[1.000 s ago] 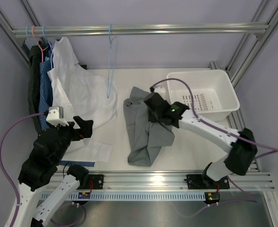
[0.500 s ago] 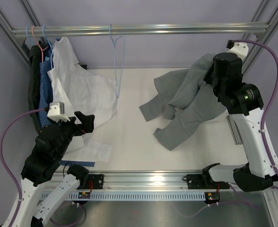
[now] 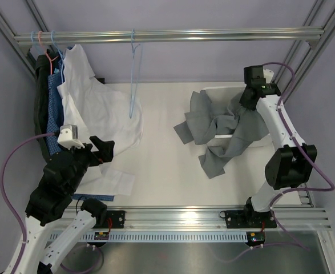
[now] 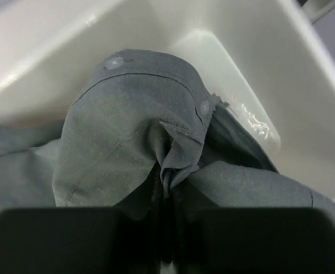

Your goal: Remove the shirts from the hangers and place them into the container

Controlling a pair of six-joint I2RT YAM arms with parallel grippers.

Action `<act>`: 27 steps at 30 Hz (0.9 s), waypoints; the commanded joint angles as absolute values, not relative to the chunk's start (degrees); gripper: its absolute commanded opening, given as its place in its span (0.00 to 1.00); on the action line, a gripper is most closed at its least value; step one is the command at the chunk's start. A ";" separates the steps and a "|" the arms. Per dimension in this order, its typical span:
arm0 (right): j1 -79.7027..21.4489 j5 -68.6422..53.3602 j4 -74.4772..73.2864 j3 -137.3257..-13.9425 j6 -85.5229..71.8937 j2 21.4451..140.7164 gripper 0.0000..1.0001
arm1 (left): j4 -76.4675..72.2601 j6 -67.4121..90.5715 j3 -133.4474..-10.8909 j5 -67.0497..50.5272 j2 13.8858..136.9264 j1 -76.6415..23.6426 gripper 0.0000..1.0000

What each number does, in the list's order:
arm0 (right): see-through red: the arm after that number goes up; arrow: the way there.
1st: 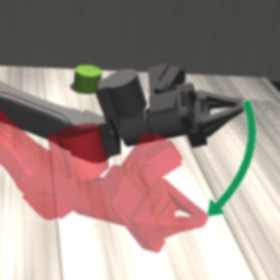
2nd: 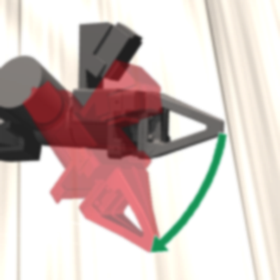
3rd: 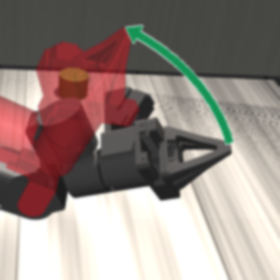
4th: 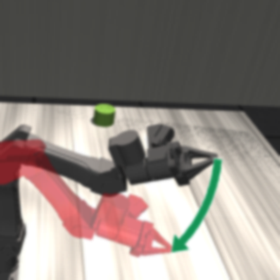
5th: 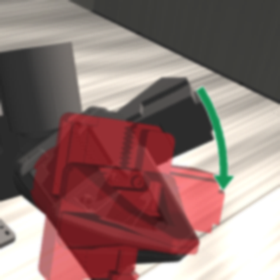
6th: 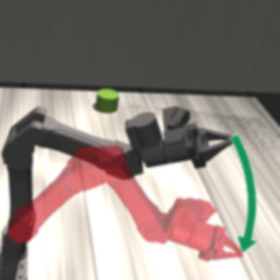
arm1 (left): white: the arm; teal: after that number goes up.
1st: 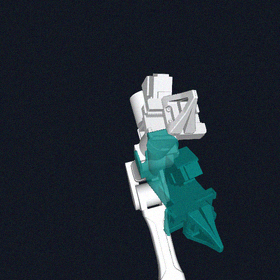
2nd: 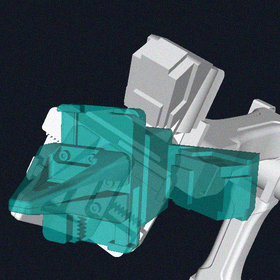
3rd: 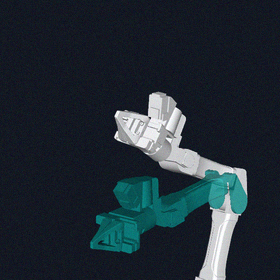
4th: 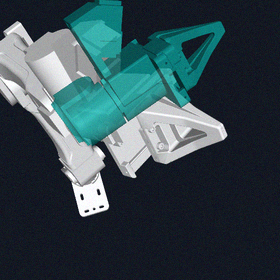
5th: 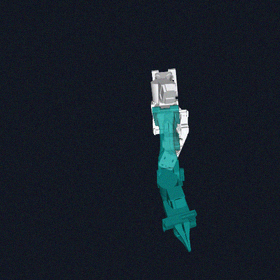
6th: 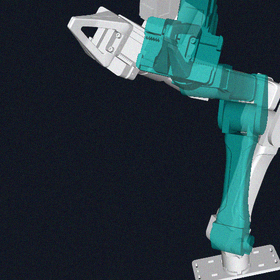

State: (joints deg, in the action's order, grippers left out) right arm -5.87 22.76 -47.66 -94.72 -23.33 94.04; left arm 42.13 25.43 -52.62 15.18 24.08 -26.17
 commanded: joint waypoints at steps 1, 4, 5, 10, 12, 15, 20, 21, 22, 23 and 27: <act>-5.54 19.86 -47.01 -94.30 -24.52 96.23 0.24 | 42.62 26.37 -52.21 13.45 23.73 -26.02 0.99; -5.62 18.90 -46.76 -92.39 -23.74 90.57 0.50 | 44.03 26.54 -52.65 13.01 23.99 -26.02 0.99; -5.54 18.20 -46.15 -91.68 -23.21 88.35 0.60 | 44.12 26.63 -52.65 12.92 23.99 -26.02 0.99; -5.89 11.17 -46.58 -87.73 -20.83 75.88 0.91 | 43.51 26.89 -52.64 11.96 24.69 -26.02 0.99; -6.33 9.15 -47.46 -84.92 -21.70 72.26 0.92 | 42.98 26.90 -52.56 11.43 25.13 -26.02 0.99; -7.82 5.72 -46.94 -76.93 -23.63 65.06 0.94 | 41.93 26.54 -52.91 11.08 26.54 -26.02 0.99; -15.19 4.13 -45.79 -60.95 -27.76 56.35 0.96 | 40.61 24.96 -53.88 10.99 29.08 -26.02 0.99; -16.86 4.48 -45.53 -59.26 -28.99 55.82 0.96 | 40.52 24.96 -53.96 11.07 29.27 -26.10 0.99; -18.70 4.74 -45.27 -57.59 -30.13 55.29 0.96 | 40.26 24.53 -54.05 10.99 29.53 -26.02 0.99; -22.38 5.70 -44.22 -56.09 -33.02 55.28 0.96 | 40.17 24.43 -54.14 11.07 29.97 -26.02 0.99; -30.05 8.78 -39.57 -48.53 -39.71 56.77 0.96 | 39.38 24.17 -53.79 11.34 30.50 -26.02 0.99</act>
